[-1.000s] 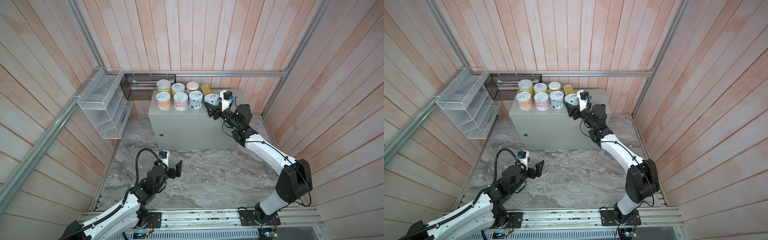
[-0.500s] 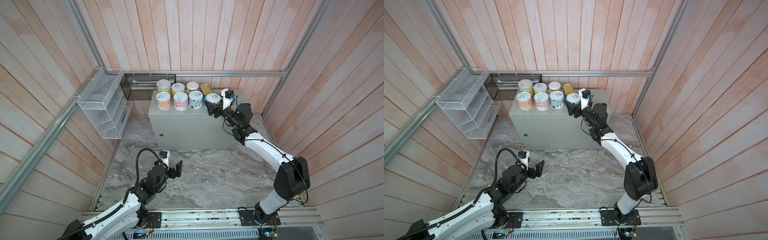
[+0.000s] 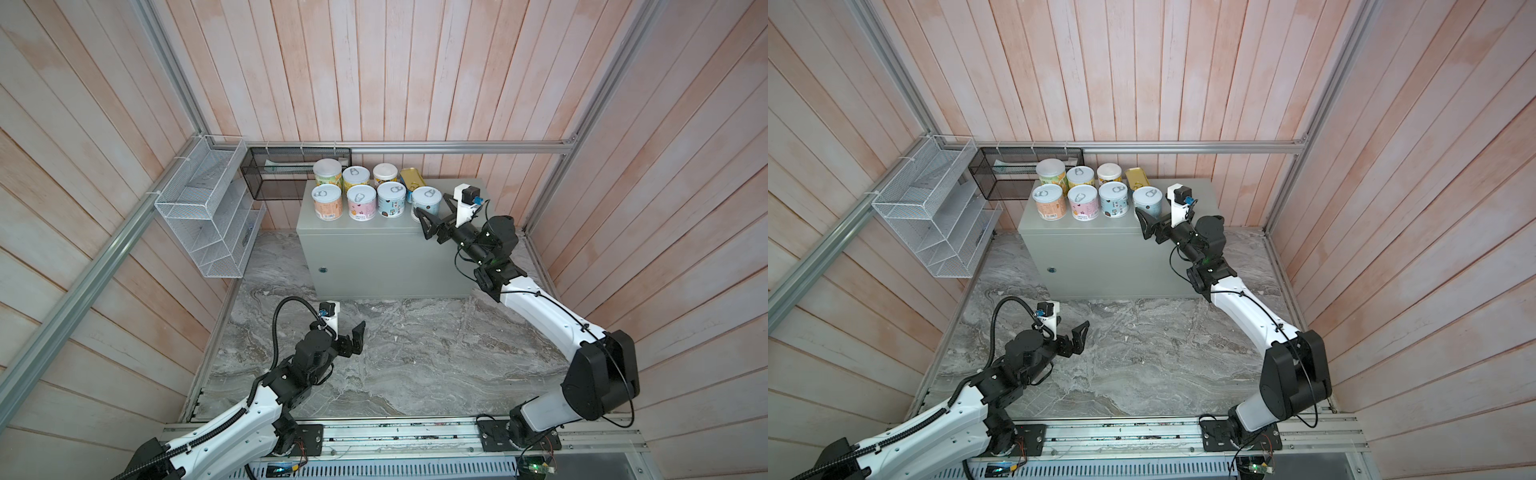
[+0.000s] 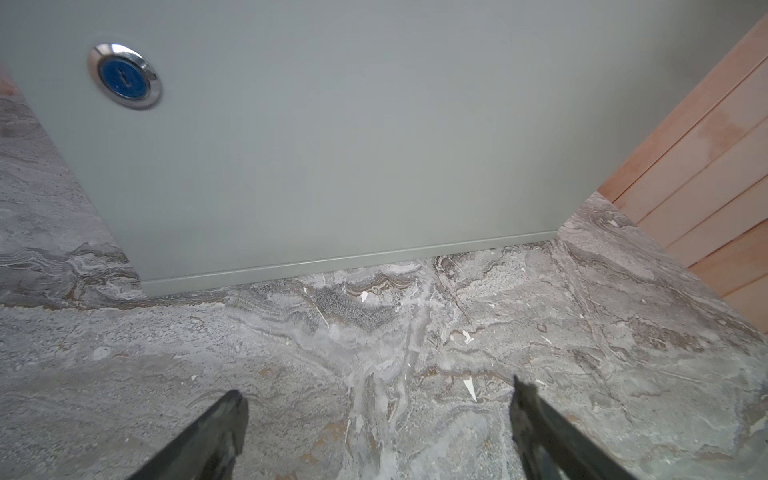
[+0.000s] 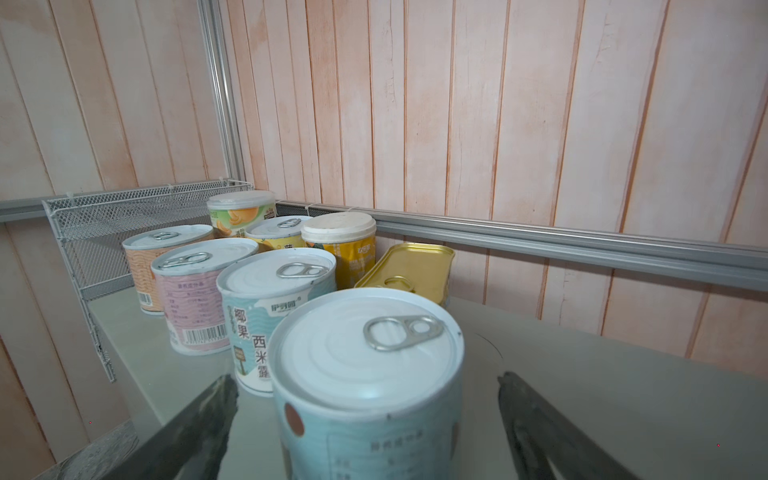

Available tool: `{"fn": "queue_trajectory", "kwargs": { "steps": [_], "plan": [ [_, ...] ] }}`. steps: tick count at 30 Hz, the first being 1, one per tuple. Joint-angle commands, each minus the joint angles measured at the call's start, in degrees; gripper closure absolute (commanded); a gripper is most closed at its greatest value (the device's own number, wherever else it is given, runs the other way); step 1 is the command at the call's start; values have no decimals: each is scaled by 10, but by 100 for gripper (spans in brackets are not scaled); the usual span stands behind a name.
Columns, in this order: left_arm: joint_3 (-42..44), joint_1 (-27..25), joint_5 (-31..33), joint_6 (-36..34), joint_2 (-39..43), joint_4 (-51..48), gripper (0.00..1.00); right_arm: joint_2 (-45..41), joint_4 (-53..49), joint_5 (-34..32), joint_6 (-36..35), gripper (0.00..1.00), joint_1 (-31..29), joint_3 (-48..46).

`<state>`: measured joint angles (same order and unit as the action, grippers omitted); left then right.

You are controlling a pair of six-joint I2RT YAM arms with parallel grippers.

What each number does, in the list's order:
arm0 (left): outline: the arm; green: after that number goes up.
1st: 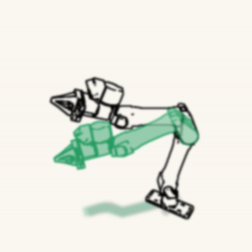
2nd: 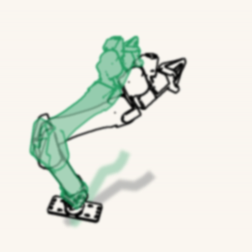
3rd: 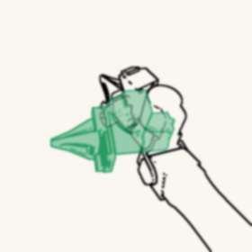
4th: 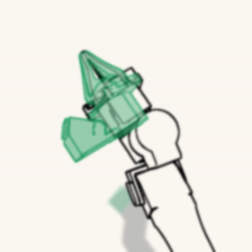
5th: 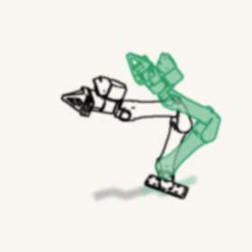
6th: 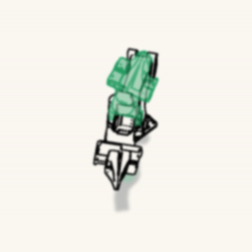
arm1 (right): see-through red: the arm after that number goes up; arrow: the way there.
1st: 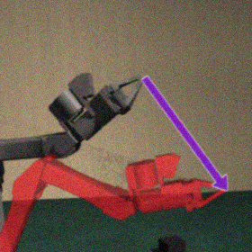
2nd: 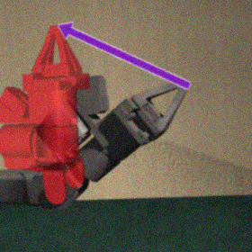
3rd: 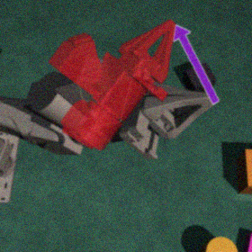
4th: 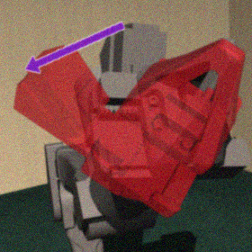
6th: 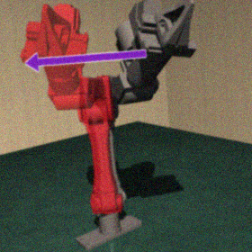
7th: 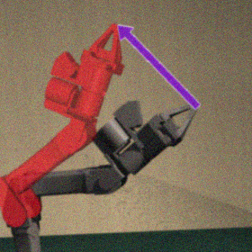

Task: Place and organize the canned foods onto the counter

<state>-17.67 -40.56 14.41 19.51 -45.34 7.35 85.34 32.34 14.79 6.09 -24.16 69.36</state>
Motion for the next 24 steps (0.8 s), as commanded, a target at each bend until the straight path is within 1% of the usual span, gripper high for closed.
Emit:
{"fn": "queue_trajectory", "kwargs": {
  "steps": [1, 3, 5, 8, 11, 13, 16, 19, 22, 24],
  "plan": [
    [6, 2, -4, 6, 2, 14, 0, -51, -15, -37, -12, 2, 4, -31],
    [4, 2, 1, 5, 2, 9, 0, -84, -18, -57, -19, 2, 5, -63],
    [1, 2, 1, 5, 4, 4, 0, -125, -15, -92, -22, 2, 6, -113],
    [4, 2, -3, 7, 18, 1, 0, -194, 2, -151, -7, 2, 11, -211],
    [15, 1, -9, 10, 31, 14, 0, -256, 4, -207, -9, 2, 15, -290],
    [19, 1, -15, 11, 30, 22, 0, -302, 12, -258, -4, 2, 20, -353],
    [18, 2, -16, 8, 17, 31, 0, -354, 40, -306, 9, 2, 40, -437],
    [12, 2, -2, 5, -4, 38, 0, -382, 75, -342, 26, 2, 67, -510],
    [-6, 5, 16, -12, -24, 38, 0, -380, 111, -396, 52, 2, 98, -565],
    [-22, 11, 38, -19, -30, 28, 0, -370, 135, -414, 64, 2, 122, -591]
  ]
}}
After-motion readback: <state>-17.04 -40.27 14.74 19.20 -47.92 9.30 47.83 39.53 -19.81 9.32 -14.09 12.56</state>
